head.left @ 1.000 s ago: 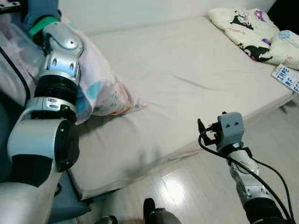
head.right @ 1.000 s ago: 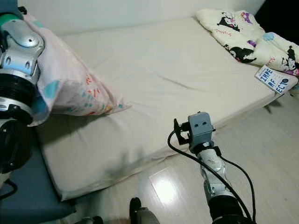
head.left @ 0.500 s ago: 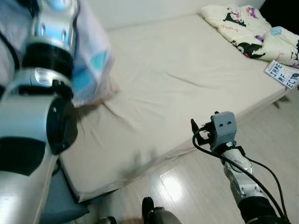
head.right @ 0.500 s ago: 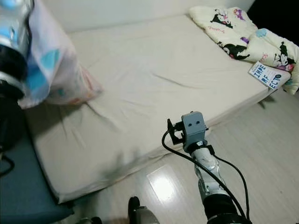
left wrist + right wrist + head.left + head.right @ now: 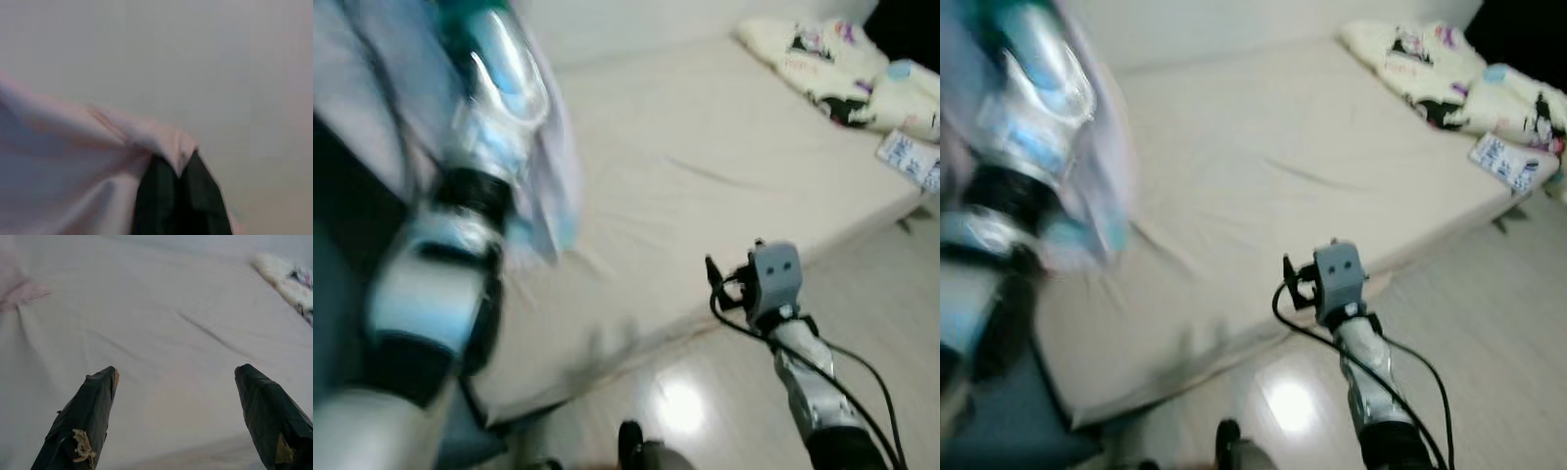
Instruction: Clean up the room
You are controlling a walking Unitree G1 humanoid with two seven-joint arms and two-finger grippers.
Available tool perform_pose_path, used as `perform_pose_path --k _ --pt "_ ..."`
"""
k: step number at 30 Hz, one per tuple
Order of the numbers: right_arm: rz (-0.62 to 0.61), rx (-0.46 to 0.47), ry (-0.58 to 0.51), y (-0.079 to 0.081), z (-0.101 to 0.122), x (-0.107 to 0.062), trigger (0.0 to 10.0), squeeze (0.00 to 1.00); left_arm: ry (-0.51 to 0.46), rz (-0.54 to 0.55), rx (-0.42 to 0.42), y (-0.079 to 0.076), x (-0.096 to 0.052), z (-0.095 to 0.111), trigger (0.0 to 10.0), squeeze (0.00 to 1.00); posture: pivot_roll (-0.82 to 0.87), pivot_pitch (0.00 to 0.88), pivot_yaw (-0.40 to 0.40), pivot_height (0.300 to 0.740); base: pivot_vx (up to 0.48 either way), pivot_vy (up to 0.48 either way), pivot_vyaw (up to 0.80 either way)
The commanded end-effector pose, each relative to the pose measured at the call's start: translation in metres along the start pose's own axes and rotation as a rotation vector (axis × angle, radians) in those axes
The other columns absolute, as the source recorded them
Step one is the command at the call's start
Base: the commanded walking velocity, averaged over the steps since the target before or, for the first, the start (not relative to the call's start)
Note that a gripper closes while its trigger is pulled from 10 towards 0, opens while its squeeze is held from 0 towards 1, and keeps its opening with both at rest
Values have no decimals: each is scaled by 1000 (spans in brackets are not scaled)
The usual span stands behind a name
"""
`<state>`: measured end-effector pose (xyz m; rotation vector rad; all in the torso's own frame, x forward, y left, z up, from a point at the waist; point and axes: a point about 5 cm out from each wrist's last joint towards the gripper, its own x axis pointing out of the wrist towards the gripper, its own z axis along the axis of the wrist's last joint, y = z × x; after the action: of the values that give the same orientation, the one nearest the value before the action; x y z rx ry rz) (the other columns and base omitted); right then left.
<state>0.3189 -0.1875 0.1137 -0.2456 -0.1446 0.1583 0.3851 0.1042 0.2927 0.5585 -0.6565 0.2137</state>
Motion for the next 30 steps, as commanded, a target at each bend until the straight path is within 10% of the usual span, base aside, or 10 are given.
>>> perform_pose_path --k 1,4,10,12,21,22,30 --pt "-8 7 50 -1 -12 -9 10000 0 -39 -108 -47 -2 -4 16 10000 0 -58 217 2 740 0 0 0" --pt "3 15 55 3 -13 -10 10000 0 104 -397 -73 -8 -58 -9 10000 0 -40 225 -1 740 0 0 0" --pt "16 19 46 8 -9 -4 10000 0 226 -513 -30 1 -73 -29 10000 0 -28 223 4 740 0 0 0" --pt "14 20 42 7 -8 -4 10000 0 415 -590 -34 1 -85 -52 10000 0 -28 223 4 740 0 0 0" --pt "10 17 47 6 -10 -8 10000 0 500 -728 81 3 -119 -80 10000 0 -40 224 9 740 0 0 0" --pt "8 18 49 6 -10 -9 10000 0 498 -757 109 3 -127 -82 10000 1000 -40 224 9 740 0 0 0" --pt "17 27 39 12 -6 -5 10000 0 500 -717 244 5 -136 -89 10000 1000 -50 223 13 740 0 0 0"
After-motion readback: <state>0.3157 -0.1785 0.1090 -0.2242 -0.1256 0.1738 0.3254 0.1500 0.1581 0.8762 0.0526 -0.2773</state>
